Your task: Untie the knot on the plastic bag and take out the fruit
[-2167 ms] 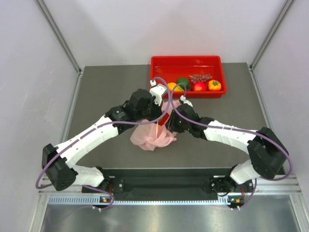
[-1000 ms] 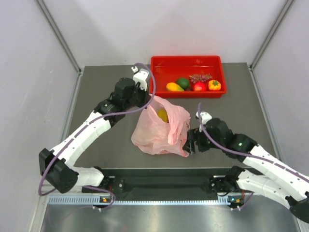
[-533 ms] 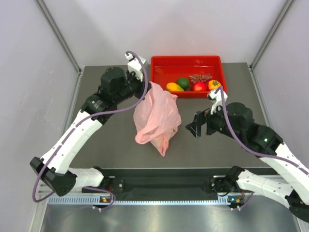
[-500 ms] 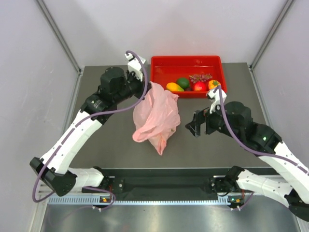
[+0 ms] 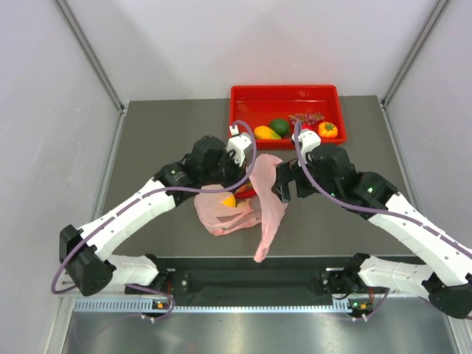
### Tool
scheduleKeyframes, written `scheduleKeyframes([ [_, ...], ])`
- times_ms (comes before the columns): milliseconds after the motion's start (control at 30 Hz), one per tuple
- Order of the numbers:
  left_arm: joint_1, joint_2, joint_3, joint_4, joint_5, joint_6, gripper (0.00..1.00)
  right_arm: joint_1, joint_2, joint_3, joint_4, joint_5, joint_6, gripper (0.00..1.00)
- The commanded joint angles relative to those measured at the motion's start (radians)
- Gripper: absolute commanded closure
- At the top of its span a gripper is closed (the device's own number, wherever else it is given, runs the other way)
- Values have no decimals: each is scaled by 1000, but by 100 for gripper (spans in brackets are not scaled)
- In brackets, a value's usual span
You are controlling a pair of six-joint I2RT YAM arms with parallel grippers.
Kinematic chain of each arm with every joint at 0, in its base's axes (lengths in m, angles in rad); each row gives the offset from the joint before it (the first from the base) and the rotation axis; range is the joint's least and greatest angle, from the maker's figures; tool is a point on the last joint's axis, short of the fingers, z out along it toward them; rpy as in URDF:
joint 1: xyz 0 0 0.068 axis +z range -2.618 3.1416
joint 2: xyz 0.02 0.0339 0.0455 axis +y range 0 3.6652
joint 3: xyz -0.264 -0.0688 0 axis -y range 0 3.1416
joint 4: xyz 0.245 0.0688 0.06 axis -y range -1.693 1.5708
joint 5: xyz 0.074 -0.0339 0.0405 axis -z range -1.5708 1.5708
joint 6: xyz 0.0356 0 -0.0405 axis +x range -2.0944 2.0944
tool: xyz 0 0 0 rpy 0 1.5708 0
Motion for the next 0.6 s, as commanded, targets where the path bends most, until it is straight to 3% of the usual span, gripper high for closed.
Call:
scheduleKeyframes([
  [0,-8,-18,-57,57,-16,-44,100,23,27,36,56,29,39,0],
  [233,-8,-39,-110,103,-130,-126,100,141,62,-2,125,95,56,1],
  [367,-8,-50,-115,140,-193,-169,100,238,62,-25,135,133,65,14],
  [567,-8,-53,-109,178,-183,-214,100,342,113,-51,124,300,120,21],
])
